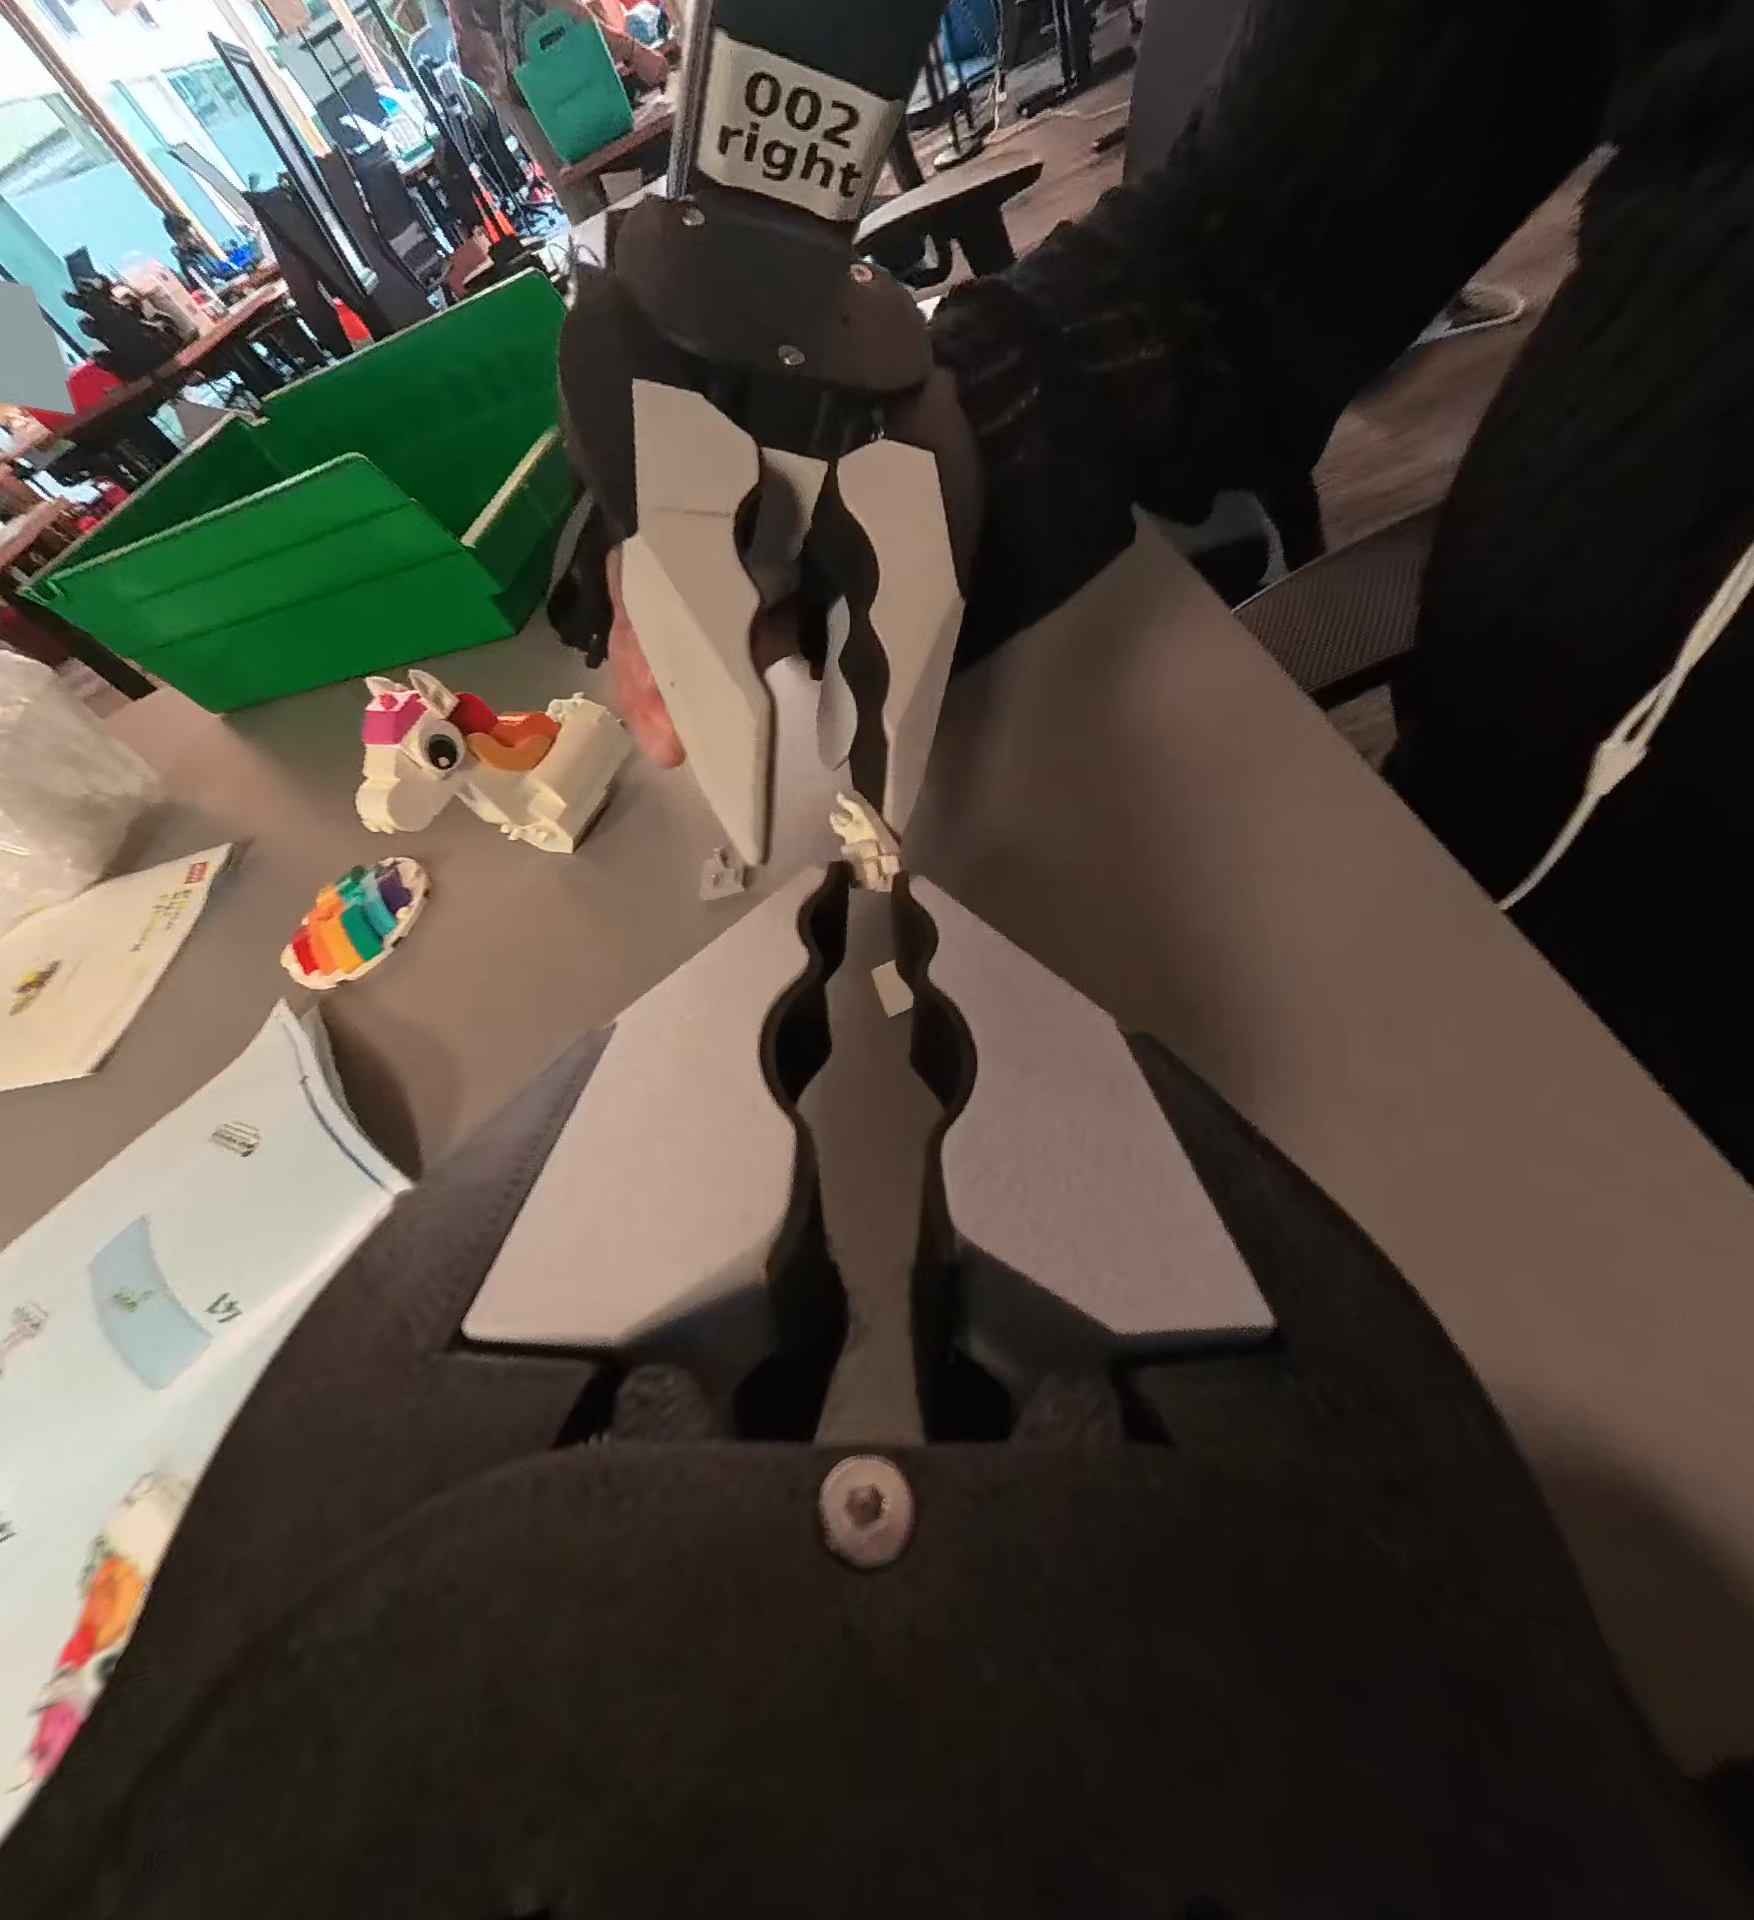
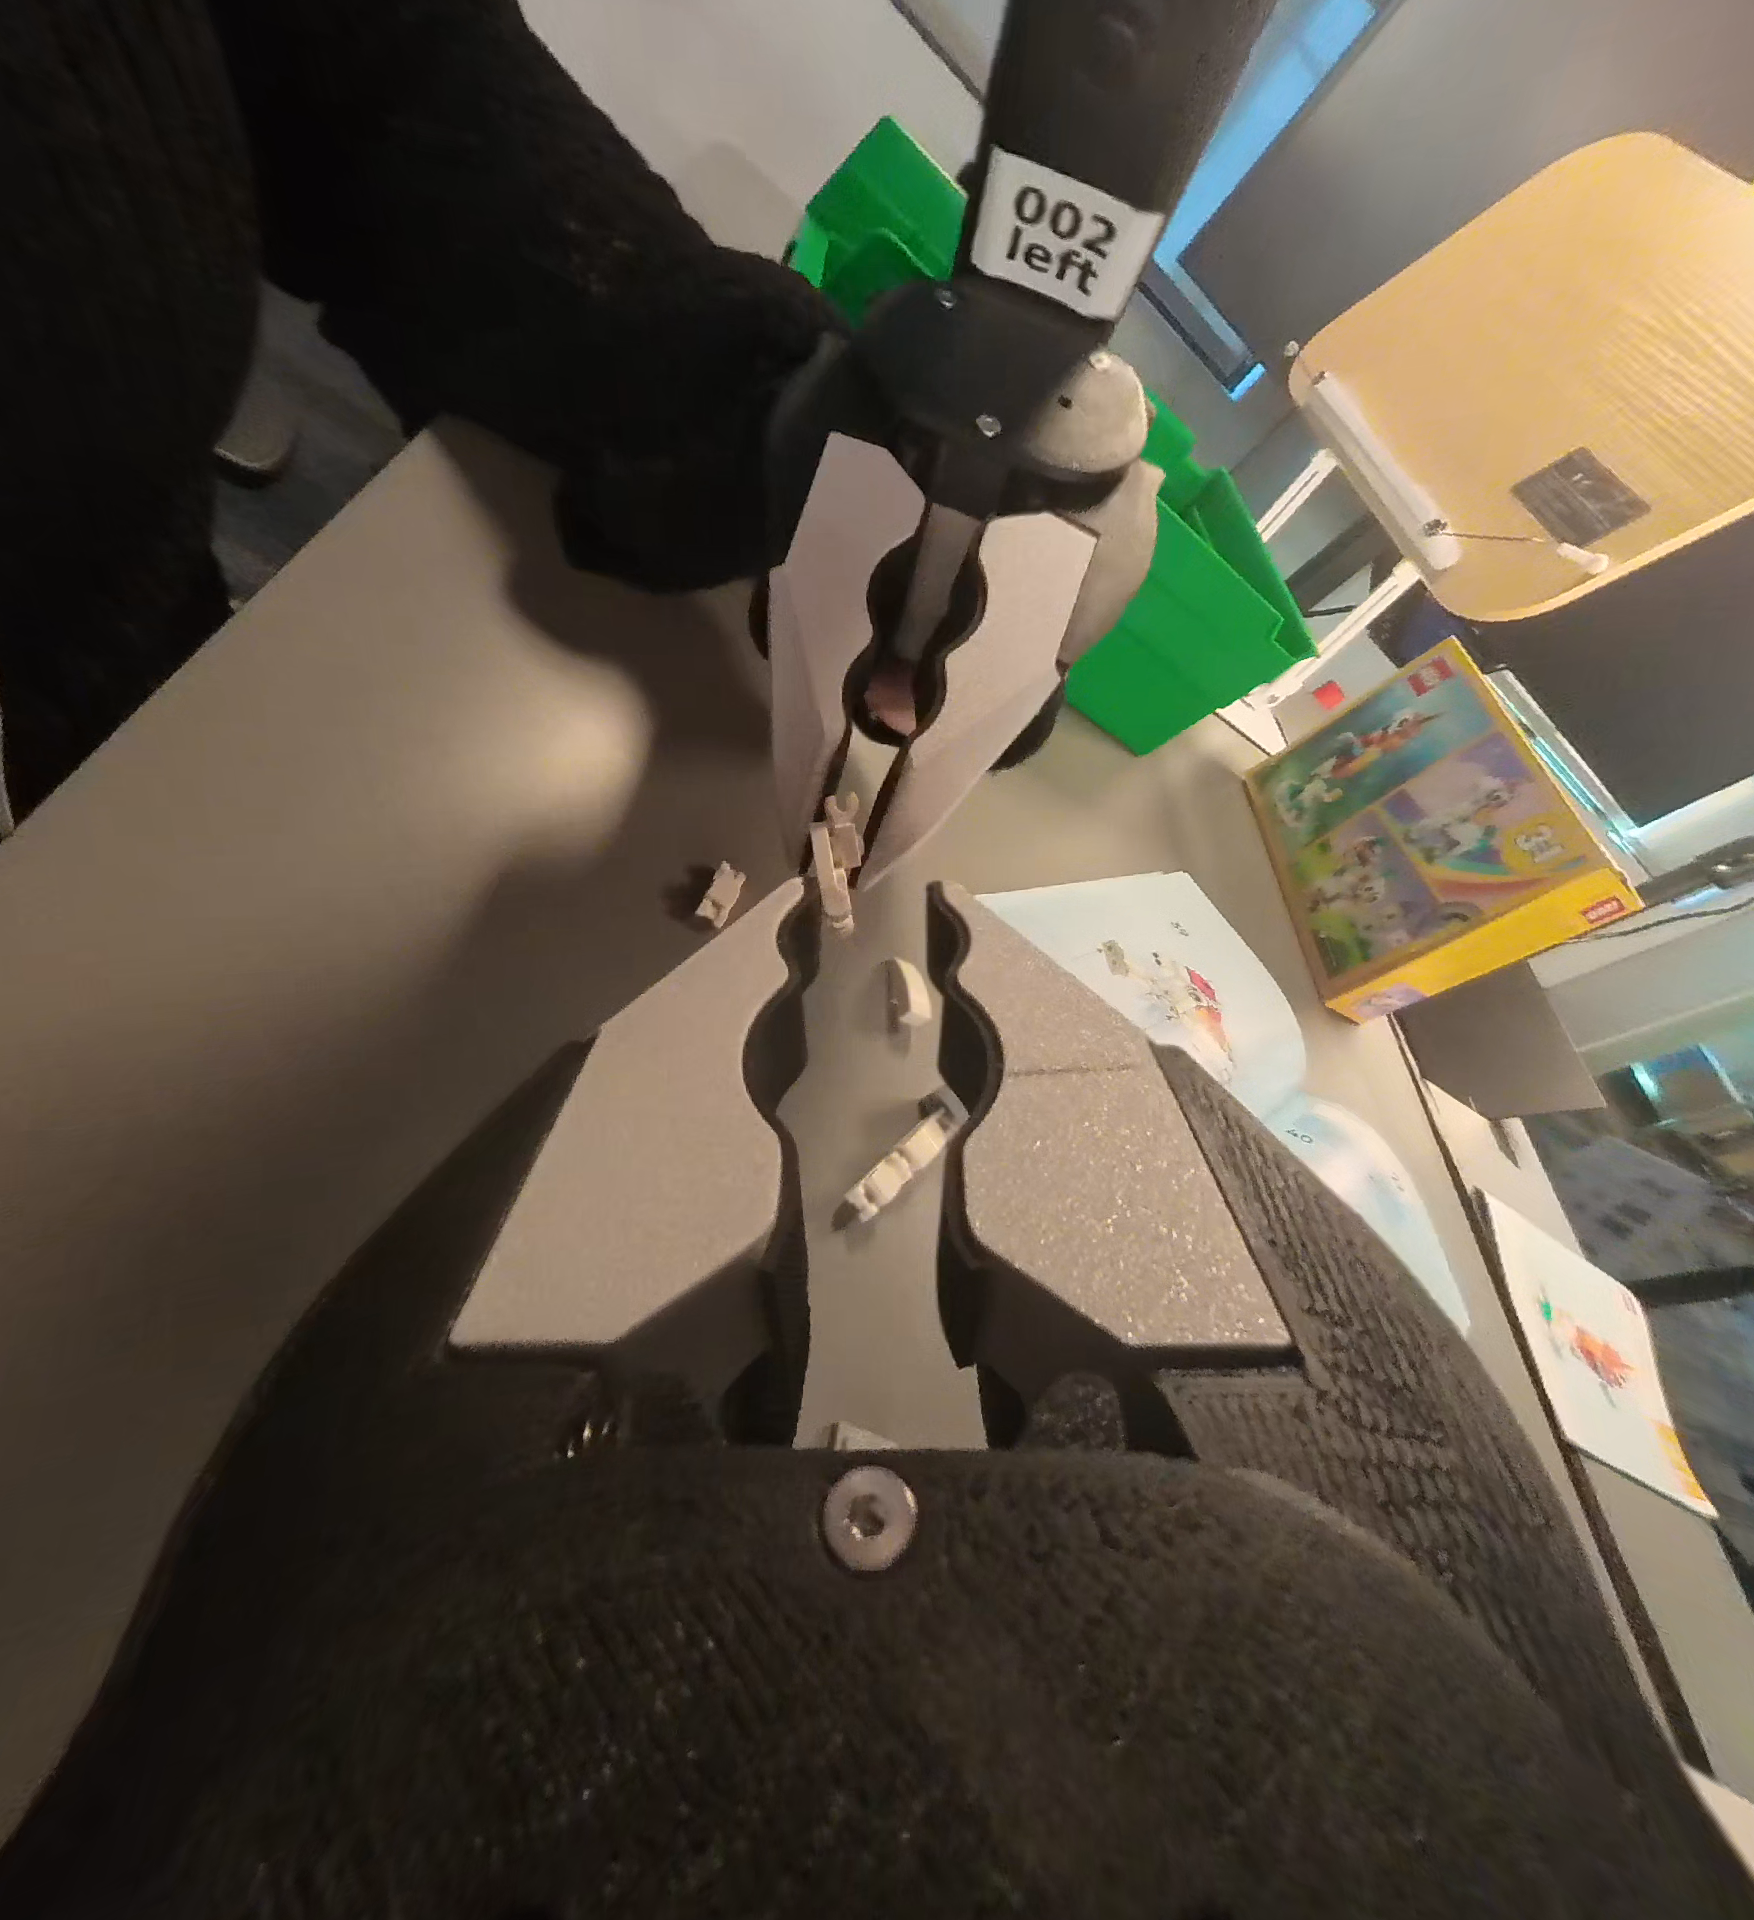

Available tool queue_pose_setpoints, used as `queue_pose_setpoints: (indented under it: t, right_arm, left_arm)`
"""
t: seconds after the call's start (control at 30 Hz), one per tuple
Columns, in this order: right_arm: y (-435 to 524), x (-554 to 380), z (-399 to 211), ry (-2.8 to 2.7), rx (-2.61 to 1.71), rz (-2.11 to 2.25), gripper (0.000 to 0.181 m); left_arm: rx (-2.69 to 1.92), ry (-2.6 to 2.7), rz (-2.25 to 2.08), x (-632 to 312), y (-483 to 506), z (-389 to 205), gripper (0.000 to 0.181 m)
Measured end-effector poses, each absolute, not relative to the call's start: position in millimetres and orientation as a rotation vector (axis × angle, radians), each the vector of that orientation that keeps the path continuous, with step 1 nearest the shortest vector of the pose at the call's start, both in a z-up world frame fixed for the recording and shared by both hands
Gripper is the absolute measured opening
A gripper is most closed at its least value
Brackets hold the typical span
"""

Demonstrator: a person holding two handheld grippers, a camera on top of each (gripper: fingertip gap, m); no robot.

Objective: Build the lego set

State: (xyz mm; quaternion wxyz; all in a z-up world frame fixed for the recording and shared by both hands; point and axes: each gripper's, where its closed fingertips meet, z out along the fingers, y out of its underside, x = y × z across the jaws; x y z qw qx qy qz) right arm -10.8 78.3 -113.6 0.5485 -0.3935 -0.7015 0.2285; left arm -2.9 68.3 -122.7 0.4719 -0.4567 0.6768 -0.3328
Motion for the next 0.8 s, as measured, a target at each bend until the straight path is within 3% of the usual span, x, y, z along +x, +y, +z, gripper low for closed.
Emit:
queue_pose_setpoints:
  t: [0.13,0.8]
  right_arm:
    - [73,-10,-116,-1.696,-0.859,0.497,0.007]
    - [71,-13,-127,-1.750,-0.746,0.331,0.007]
  left_arm:
    - [-1.152,1.645,-0.876,-2,68,-123,0.008]
    - [-1.237,1.690,-0.855,-2,70,-135,0.008]
